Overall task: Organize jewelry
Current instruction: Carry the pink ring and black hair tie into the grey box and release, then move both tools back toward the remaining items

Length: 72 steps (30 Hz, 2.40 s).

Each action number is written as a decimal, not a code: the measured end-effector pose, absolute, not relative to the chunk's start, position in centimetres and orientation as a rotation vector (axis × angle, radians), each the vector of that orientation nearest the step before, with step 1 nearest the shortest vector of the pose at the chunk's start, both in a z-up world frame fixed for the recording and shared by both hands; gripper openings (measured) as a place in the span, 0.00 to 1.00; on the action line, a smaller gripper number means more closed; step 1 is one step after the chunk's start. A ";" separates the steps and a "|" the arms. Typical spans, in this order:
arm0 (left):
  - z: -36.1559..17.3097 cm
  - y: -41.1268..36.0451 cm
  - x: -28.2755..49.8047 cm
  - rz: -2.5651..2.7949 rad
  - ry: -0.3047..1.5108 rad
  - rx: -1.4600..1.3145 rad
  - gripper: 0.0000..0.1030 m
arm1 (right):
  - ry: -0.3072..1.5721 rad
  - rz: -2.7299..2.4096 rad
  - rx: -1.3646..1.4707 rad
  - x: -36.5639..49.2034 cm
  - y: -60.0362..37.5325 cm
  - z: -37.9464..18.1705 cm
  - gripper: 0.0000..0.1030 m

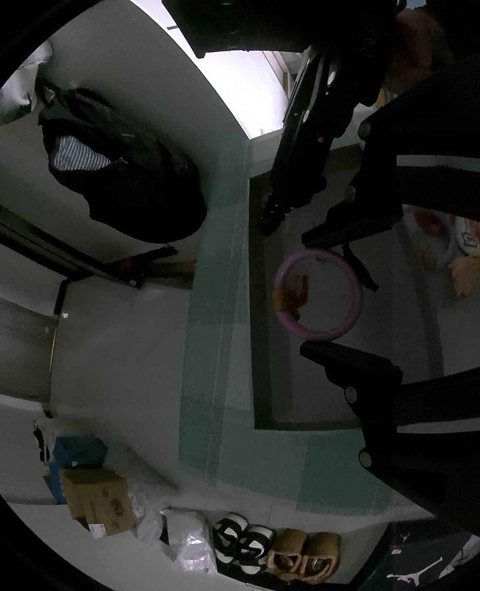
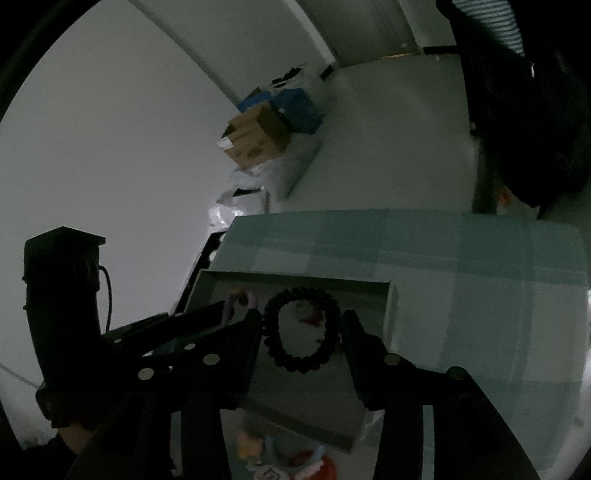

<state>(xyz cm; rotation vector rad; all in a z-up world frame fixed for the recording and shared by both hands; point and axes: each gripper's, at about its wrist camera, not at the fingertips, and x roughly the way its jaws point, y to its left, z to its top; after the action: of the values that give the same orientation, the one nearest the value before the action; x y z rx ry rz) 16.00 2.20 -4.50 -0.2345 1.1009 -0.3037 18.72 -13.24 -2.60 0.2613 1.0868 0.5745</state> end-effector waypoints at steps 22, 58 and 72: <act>-2.6 3.5 12.8 -0.290 0.993 -0.246 0.65 | 0.954 0.549 0.291 15.7 -17.2 0.2 0.74; -5.9 2.2 6.1 -0.332 1.151 -0.163 0.65 | 0.989 0.464 0.278 5.9 -19.5 -0.8 0.90; -7.2 1.7 7.2 -0.355 1.189 -0.163 0.65 | 1.069 0.450 0.239 5.3 -18.4 -2.9 0.90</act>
<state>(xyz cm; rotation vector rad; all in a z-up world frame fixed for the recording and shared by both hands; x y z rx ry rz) 7.21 1.73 -7.20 -0.1633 1.1890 -0.3547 5.27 -18.40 -2.87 0.2385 1.0693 0.4497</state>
